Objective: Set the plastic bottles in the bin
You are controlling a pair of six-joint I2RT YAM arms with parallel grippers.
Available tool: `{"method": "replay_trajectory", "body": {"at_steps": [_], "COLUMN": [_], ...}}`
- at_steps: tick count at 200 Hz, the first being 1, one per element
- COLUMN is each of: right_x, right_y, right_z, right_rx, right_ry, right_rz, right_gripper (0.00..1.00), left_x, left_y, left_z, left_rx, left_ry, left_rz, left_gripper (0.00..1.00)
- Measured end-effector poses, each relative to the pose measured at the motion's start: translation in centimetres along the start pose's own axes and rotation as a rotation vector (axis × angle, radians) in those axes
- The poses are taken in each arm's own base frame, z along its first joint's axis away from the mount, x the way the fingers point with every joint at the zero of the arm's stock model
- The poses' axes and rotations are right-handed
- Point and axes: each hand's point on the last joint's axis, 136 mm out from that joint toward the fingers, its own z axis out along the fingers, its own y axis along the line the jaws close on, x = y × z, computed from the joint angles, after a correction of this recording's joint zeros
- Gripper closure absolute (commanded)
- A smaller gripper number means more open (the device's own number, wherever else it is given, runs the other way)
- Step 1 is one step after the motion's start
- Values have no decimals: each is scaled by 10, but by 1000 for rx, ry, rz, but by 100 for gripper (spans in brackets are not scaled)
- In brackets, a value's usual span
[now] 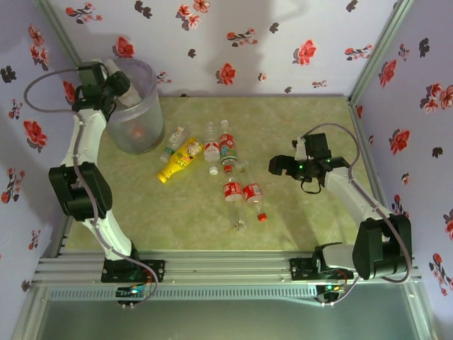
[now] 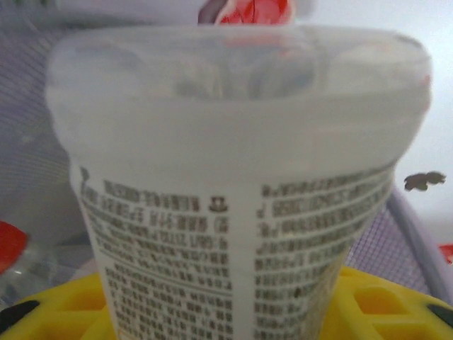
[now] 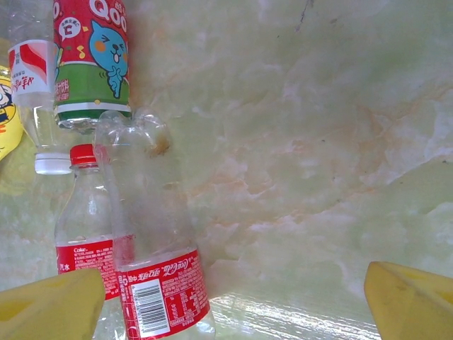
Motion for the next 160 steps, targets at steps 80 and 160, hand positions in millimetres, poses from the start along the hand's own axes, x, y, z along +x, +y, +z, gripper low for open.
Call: {"method": "replay_trajectory", "body": {"at_steps": [80, 160], "right_x": [1, -1], "right_y": [-6, -8], "right_z": [2, 1], "right_rx": [32, 52], "right_ry": [14, 13], "right_rz": [-16, -23], "right_gripper": [5, 5], "left_x": [48, 64], "left_y": [6, 14], "left_z": [28, 43], "left_rx": [-46, -65], "left_ry": [124, 166], "left_rz": [86, 129], "left_gripper": [41, 4]}}
